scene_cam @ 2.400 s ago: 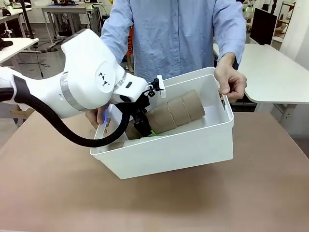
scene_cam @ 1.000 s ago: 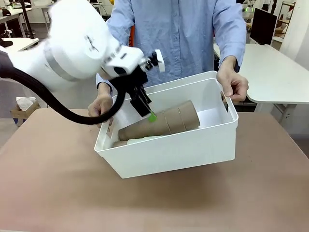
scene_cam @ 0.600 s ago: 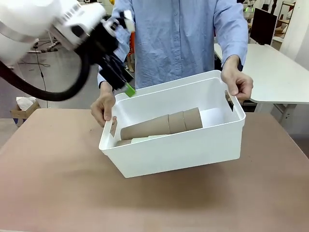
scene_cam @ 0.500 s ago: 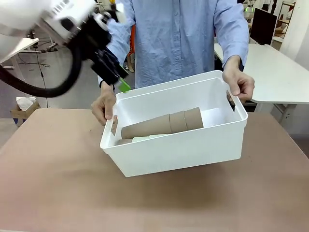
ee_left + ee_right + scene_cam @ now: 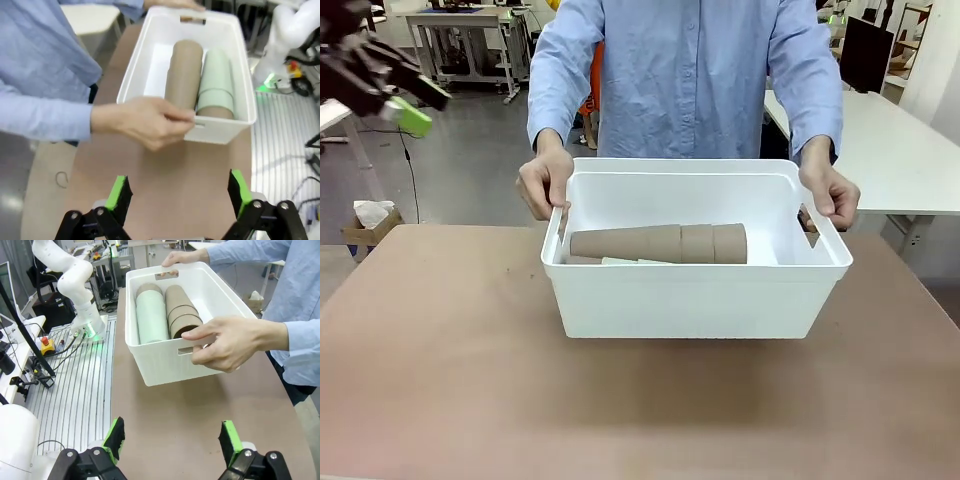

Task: Stack the cups and store them in the basket.
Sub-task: Place the stack of Reusable plastic cups into the Pantry Basket.

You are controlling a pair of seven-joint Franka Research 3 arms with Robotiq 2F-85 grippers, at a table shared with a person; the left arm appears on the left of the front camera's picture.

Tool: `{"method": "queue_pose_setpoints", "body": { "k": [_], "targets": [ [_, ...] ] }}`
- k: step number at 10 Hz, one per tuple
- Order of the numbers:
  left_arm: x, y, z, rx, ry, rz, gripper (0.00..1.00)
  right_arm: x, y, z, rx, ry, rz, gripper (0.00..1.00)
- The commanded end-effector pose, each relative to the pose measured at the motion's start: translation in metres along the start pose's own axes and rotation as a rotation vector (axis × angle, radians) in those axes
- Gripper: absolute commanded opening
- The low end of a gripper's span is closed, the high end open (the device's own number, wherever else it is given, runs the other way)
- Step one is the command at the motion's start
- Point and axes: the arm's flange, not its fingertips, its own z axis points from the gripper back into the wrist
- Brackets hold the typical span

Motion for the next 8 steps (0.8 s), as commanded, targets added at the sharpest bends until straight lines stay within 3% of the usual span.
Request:
{"method": "queue_pose_setpoints", "body": {
  "k": [1, 4, 8],
  "targets": [
    [-0.026, -0.003, 0.017, -0.021, -0.019, -0.02, 1.0, -0.001, 0.001, 0.0, -0.001, -0.021, 0.024, 1.0],
    [-0.05, -0.001, 0.038, 0.044, -0.044, -0.024, 1.0, -0.001, 0.001, 0.0, -0.001, -0.021, 0.024, 1.0],
    [-0.041, -0.003, 0.037, -0.003, -0.028, 0.003, 1.0, -0.001, 0.001, 0.0, -0.001, -0.021, 0.024, 1.0]
  ]
}}
